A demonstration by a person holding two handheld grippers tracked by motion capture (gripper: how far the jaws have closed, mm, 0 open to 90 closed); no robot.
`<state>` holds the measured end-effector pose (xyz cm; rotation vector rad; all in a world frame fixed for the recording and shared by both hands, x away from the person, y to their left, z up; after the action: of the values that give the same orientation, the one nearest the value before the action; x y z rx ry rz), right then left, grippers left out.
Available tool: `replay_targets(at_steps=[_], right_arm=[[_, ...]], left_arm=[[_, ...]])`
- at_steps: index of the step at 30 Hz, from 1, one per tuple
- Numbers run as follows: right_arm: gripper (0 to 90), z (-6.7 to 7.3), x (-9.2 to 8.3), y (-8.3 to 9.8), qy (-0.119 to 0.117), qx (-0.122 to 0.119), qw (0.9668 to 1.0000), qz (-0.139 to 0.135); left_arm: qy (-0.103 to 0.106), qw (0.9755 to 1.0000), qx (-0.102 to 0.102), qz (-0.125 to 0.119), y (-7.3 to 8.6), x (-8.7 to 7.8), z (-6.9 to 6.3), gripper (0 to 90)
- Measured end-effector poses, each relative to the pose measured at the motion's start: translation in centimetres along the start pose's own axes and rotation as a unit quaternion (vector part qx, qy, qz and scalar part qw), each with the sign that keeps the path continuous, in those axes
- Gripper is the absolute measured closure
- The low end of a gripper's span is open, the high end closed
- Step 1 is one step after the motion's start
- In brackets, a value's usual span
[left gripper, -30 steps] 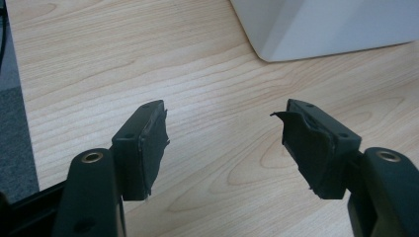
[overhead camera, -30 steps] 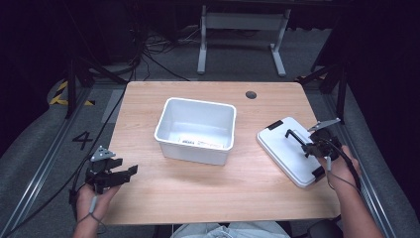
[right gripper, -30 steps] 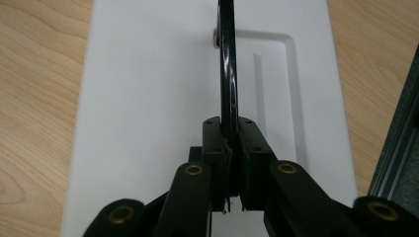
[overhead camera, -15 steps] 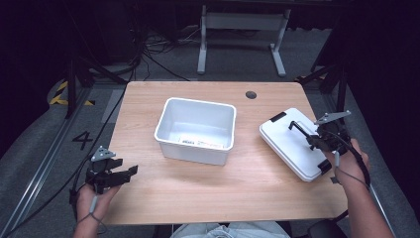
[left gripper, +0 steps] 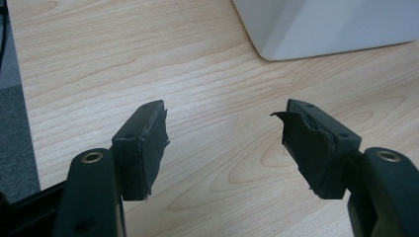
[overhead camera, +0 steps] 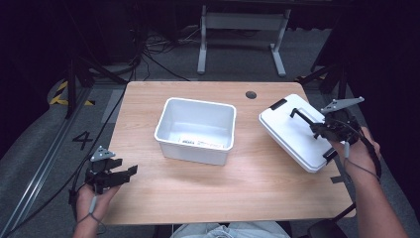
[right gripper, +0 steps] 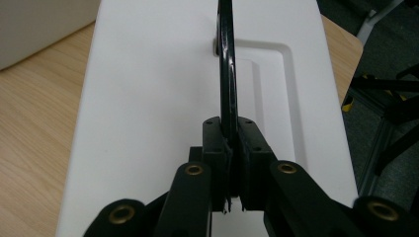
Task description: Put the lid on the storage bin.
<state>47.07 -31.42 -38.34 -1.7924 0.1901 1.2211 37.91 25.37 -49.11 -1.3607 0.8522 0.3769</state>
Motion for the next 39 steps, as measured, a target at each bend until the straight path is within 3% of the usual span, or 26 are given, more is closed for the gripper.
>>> replay_targets(at_steps=[7,15,25,39], right_arm=[[84.6,0.2,-1.2,-1.2,-0.003,-0.005,1.0,-0.007],[84.6,0.7,-1.4,-2.1,-0.007,-0.015,0.9998,-0.01],[84.6,3.2,-1.4,-5.2,-0.025,-0.053,0.998,-0.024],[84.6,7.2,-1.3,-9.8,-0.053,-0.102,0.9925,-0.043]], left_arm=[[0.0,1.0,0.0,0.0,0.0,0.0,-0.1,34.2],[-0.001,1.0,0.004,0.002,0.0,0.1,-0.1,34.2],[0.001,1.0,0.001,0.001,0.0,0.0,-0.1,34.2],[0.003,1.0,0.004,0.004,0.1,0.2,-0.1,34.2]])
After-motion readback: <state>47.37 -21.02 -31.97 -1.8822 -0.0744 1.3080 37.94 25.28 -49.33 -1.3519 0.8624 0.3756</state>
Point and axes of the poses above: each handheld gripper's, and its own axes: x roughly forward along the jaws, y roughly out of its underside, z roughly to its left, the point moved 10 cm from there along x, roughly forward along the jaws, and after that the axes turned 9 degrees about -y, right-handed, at the moved point
